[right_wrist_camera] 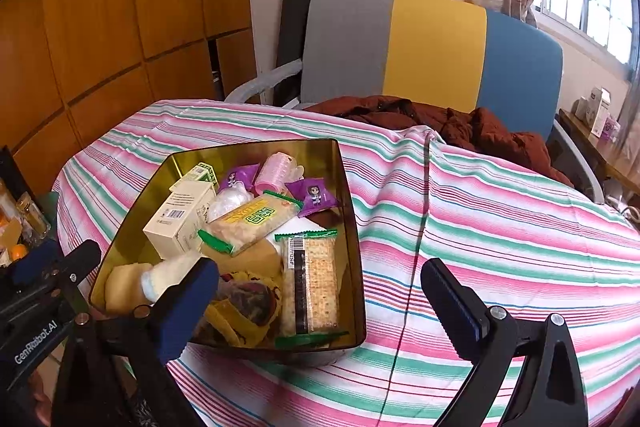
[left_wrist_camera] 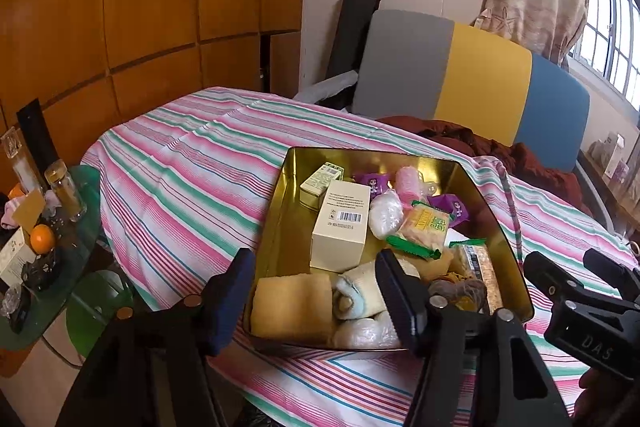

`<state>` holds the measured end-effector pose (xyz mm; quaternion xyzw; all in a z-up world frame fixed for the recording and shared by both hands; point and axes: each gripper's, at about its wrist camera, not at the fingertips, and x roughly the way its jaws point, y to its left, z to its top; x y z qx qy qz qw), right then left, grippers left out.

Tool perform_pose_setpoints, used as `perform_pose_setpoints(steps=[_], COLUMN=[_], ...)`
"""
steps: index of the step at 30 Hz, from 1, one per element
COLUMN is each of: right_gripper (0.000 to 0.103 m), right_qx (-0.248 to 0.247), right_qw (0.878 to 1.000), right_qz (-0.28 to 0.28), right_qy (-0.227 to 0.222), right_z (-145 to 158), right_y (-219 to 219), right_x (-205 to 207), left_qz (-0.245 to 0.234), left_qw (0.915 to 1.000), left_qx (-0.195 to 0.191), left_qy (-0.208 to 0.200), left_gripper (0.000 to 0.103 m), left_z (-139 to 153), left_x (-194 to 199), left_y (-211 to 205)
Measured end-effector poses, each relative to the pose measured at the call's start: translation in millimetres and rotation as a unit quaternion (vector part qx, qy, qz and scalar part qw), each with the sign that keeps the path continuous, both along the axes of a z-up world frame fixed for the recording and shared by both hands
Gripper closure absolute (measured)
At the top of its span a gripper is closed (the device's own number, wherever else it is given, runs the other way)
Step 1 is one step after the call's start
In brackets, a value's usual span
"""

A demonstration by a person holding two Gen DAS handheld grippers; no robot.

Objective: Organize objects
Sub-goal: 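Withdraw both grippers from the gold tray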

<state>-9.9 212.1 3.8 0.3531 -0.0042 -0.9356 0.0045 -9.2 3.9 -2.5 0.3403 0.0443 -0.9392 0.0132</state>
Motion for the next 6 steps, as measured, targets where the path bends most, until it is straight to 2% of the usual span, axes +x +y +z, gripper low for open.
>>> perform_pose_setpoints(steps=[1, 6], right_gripper=[0.001, 0.001], right_qx=[0.0, -0.003], right_qw=[1.0, 1.0], right_qz=[0.0, -0.002], right_qy=[0.0, -0.002], right_z=[-0.2, -2.2], right_y=[0.4, 1.9], right_x=[0.1, 1.6], left_qz=[-0.001, -0.011], left_qw=[1.0, 0.9999], left_qx=[0.001, -0.002], left_qy=[0.003, 0.008], left_gripper=[0.049, 0.051], left_z=[-0.2, 1.3], left_x=[0.4, 1.4], left_y=[-0.2, 3.7])
